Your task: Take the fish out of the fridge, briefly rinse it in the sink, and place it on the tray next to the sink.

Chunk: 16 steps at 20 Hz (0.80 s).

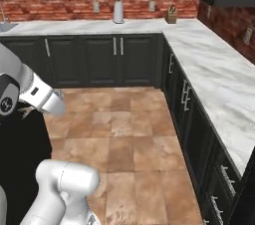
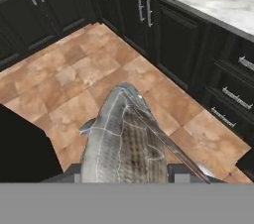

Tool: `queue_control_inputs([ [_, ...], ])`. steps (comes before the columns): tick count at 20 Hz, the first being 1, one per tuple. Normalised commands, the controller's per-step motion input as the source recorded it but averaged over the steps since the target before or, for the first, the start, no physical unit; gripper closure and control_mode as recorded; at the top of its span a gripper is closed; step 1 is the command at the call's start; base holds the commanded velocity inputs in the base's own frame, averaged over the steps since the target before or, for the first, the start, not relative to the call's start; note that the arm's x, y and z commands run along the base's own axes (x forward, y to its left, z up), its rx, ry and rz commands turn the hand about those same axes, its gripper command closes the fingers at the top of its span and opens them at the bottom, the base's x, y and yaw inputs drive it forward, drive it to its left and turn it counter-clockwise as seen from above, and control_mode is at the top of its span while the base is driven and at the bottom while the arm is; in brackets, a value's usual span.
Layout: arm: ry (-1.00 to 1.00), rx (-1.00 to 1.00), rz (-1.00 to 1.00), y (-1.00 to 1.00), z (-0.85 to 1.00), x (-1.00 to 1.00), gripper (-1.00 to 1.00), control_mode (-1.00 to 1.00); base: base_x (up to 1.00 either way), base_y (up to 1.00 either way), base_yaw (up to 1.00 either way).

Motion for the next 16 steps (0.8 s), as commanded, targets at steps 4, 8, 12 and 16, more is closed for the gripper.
queue_control_inputs([
  [4,0.0,0.0,0.0,0.0,0.0,0.0,1.0,1.0,1.0,0.41,0.08],
  [8,0.0,0.0,0.0,0.0,0.0,0.0,1.0,1.0,1.0,0.4,0.08],
  [12,0.0,0.0,0.0,0.0,0.0,0.0,1.0,1.0,1.0,0.38,0.08],
  [16,0.0,0.0,0.0,0.0,0.0,0.0,1.0,1.0,1.0,0.38,0.08],
])
